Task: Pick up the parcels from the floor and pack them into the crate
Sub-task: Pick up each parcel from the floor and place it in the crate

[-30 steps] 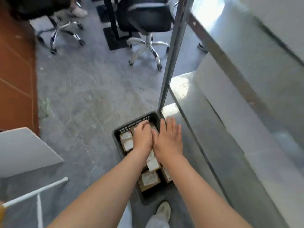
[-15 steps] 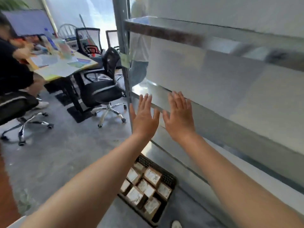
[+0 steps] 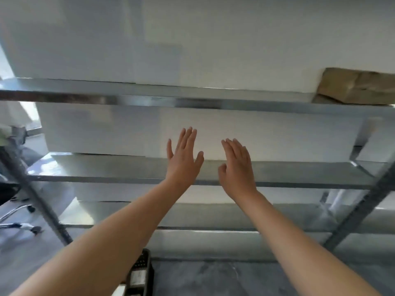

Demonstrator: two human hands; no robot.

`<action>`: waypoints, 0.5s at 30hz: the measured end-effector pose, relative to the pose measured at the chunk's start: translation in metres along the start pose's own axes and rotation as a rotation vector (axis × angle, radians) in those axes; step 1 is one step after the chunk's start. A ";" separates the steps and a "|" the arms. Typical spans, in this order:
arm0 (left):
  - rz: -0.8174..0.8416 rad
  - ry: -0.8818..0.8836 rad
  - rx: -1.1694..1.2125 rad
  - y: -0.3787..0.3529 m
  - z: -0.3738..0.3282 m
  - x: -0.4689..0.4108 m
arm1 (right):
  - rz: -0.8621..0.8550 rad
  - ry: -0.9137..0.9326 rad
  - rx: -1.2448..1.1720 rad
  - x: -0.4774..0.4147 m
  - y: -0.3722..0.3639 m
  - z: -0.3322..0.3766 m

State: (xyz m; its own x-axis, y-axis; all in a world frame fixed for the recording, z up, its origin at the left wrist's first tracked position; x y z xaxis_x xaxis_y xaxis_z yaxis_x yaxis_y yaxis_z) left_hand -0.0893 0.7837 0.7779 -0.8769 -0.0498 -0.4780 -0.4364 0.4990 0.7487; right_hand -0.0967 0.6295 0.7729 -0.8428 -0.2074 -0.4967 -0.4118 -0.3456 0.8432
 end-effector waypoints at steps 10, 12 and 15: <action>0.238 -0.270 0.190 -0.187 -0.314 0.040 | -0.155 -0.354 0.189 0.133 0.159 -0.290; 0.295 -0.357 0.239 -0.229 -0.375 0.061 | -0.177 -0.461 0.256 0.172 0.185 -0.347; 0.394 -0.466 0.277 -0.288 -0.453 0.100 | -0.174 -0.664 0.321 0.245 0.222 -0.422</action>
State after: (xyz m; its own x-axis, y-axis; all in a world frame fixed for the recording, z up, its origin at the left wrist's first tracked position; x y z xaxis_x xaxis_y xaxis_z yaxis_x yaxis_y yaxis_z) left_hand -0.1428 0.2428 0.7222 -0.7546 0.5292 -0.3880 0.0207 0.6103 0.7919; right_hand -0.2479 0.1158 0.7513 -0.7461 0.4560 -0.4852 -0.5529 -0.0182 0.8331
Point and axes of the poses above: each hand's wrist, its own x-axis away from the middle knuckle, its own y-axis out of the back of the hand, z = x × y, the point moved 2 cm from there along -x, towards the middle knuckle, and after that the axes turned 7 degrees about x, right-handed, at the moved point
